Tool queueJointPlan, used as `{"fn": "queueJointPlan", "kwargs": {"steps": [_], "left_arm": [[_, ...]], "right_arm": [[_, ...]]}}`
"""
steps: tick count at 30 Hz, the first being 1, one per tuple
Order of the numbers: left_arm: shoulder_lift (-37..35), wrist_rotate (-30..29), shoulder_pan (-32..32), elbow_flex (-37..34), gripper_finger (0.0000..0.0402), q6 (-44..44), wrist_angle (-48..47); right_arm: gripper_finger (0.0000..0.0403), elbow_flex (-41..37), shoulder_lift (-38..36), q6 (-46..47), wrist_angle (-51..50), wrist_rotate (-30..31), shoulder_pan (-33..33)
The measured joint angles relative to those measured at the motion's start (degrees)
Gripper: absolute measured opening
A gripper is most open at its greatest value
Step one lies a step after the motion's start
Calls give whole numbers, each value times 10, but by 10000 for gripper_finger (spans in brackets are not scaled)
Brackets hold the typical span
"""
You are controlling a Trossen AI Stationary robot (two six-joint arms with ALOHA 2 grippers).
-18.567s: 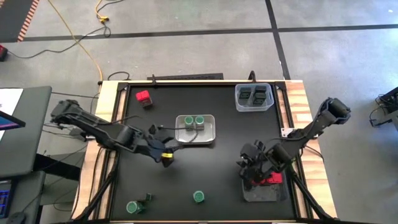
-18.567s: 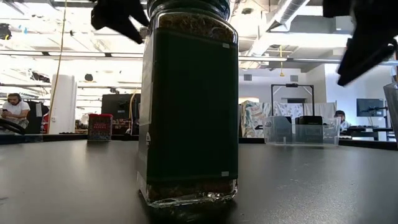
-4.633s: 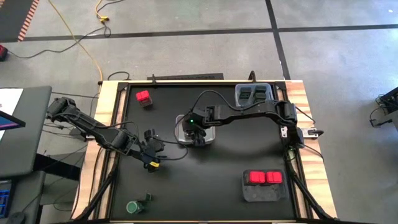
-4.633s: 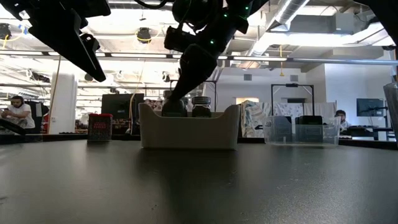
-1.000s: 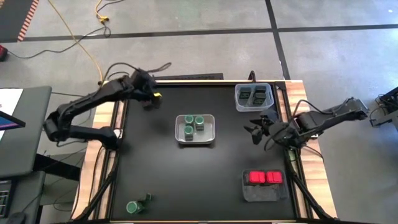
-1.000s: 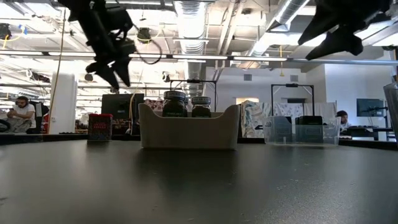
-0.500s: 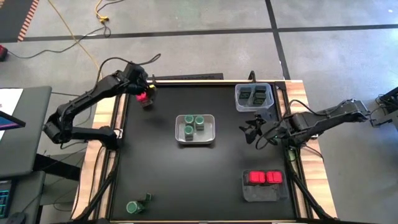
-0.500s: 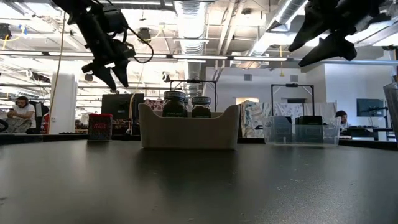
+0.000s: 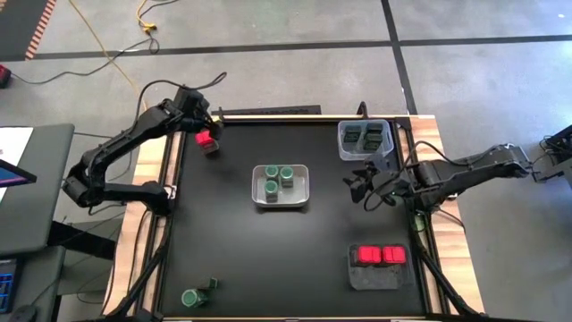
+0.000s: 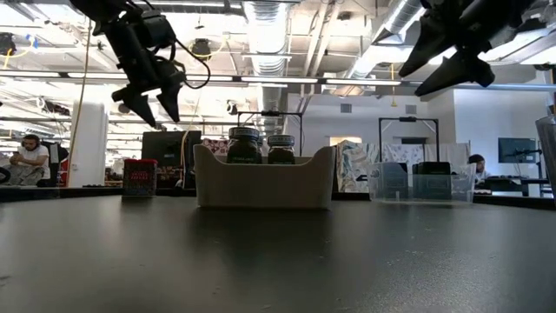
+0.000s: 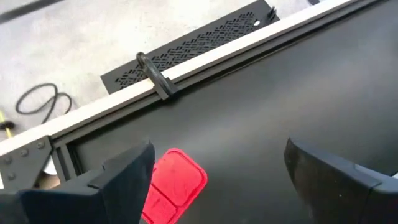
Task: Sort spices by type
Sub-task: Put the red seasoning can into the black bin
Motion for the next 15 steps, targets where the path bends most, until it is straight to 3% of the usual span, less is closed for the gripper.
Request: {"fn": "queueJointPlan", "kwargs": {"steps": [5,10,15], "left_arm": [[0,0,-2,0,345,-50,8],[25,5,0,0,345,-28,80],[95,84,7,36,345,26,98]], "right_arm": [[270,0,0,-4,-1,0,-12],[270,0,0,-5,-1,0,-19],[270,0,0,-5,-1,-2,-22]]}}
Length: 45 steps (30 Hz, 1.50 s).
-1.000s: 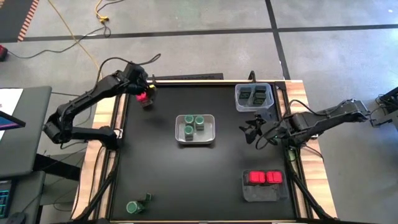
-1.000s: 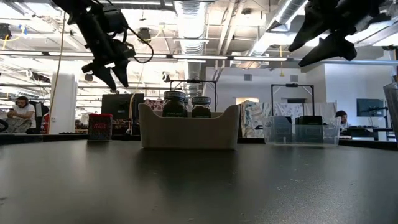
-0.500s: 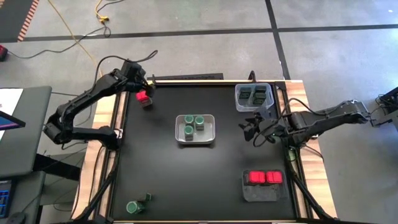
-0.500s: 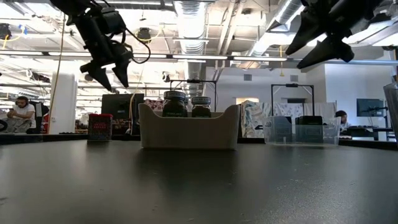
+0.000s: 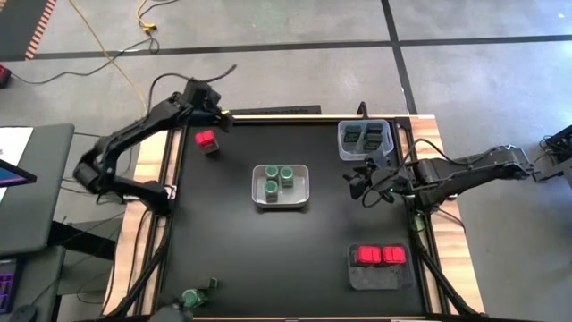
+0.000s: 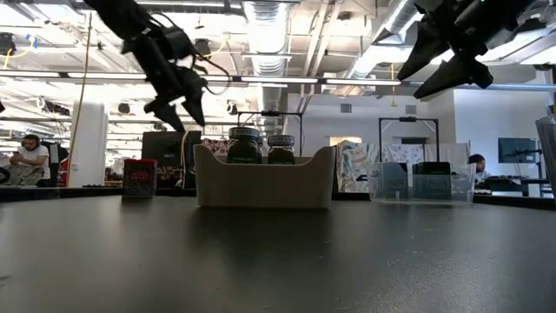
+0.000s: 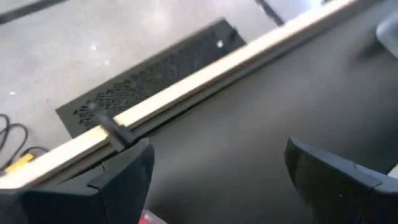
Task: Sort spices by type
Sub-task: Put the red seasoning can into the black bin
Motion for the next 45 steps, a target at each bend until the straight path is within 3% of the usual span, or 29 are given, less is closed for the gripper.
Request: {"fn": "queueJointPlan", "kwargs": {"steps": [7,11,17,24,32,45], "left_arm": [[127,7,0,146,345,120,-191],[162,7,-2,178,345,200,-266],[165,-12,-3,161,345,259,-302],[165,-101,-3,129,345,325,-313],[165,-111,9,82,343,326,-316],[165,-126,28,61,271,317,-320]], "right_arm": [[270,0,0,2,0,-1,0],[270,0,0,2,1,-1,0],[270,0,0,2,2,-2,0],[270,0,0,2,2,-2,0],[270,0,0,2,2,-2,0],[270,0,0,2,4,-2,0]]}}
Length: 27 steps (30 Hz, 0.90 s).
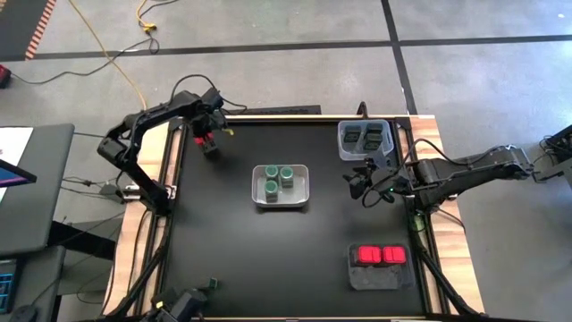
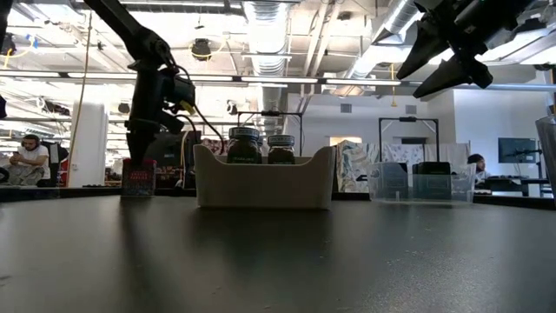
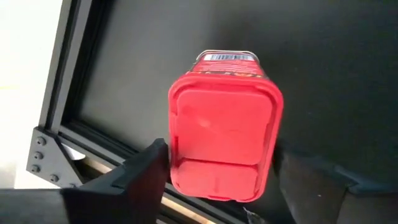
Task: Sort spices by type
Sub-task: Put the red seasoning can into the black bin
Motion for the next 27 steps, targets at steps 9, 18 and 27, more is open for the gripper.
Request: {"fn": "queueJointPlan", "kwargs": {"steps": [9,18,27], "left_arm": [[-1,-2,-1,0,207,-42,-2],[-31,-17,-52,0,210,-113,-28],[-162,-21,-200,14,212,-322,-80]], "right_arm": [[270,0,0,1,0,0,0],[270,0,0,-1,-7,0,0],[270,0,0,-1,-105,-8,2]]}}
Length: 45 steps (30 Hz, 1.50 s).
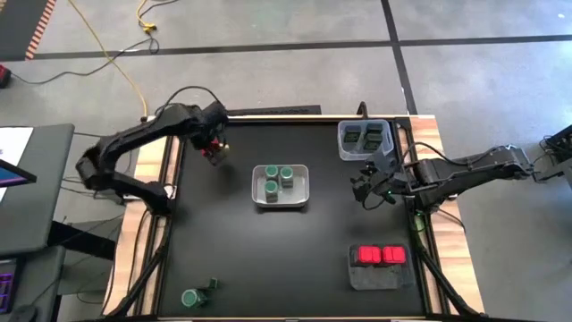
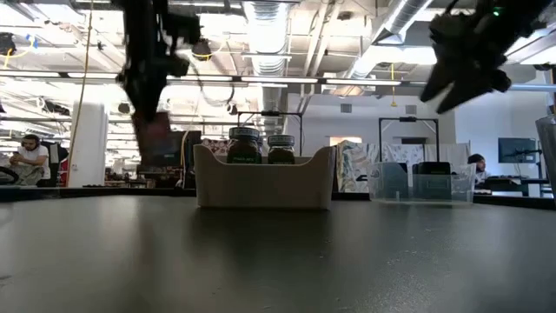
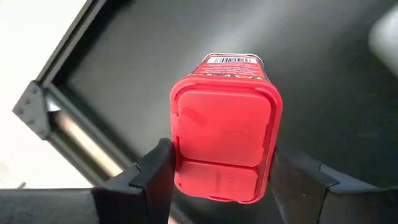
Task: Sort spices by type
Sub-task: Put the red seasoning can into the black bin
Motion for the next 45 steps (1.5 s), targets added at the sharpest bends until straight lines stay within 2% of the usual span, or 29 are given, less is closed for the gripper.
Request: {"fn": "queueJointPlan", "kwargs": {"steps": [4,9,13,18,24,29,32,35,45], "left_arm": [[-21,-2,-124,45,212,-119,-12],[6,-57,-279,136,212,-258,-23],[78,-97,-385,236,212,-331,-45],[204,-113,-472,379,212,-349,-59],[360,-114,-525,545,212,-336,-80],[468,-84,-545,657,212,-308,-84],[495,-60,-551,647,212,-299,-55],[524,-22,-553,646,212,-317,-67],[581,26,-561,646,215,-333,-76]], "right_arm": [[270,0,0,0,-66,-38,0],[270,0,0,0,-110,-66,0],[270,0,0,-1,-119,-66,4],[270,0,0,-1,-121,-66,25],[270,0,0,0,-120,-66,62],[270,0,0,0,-120,-68,88],[270,0,0,1,-119,-68,100],[270,0,0,7,-118,-68,107],[270,0,0,16,-118,-68,113]]}}
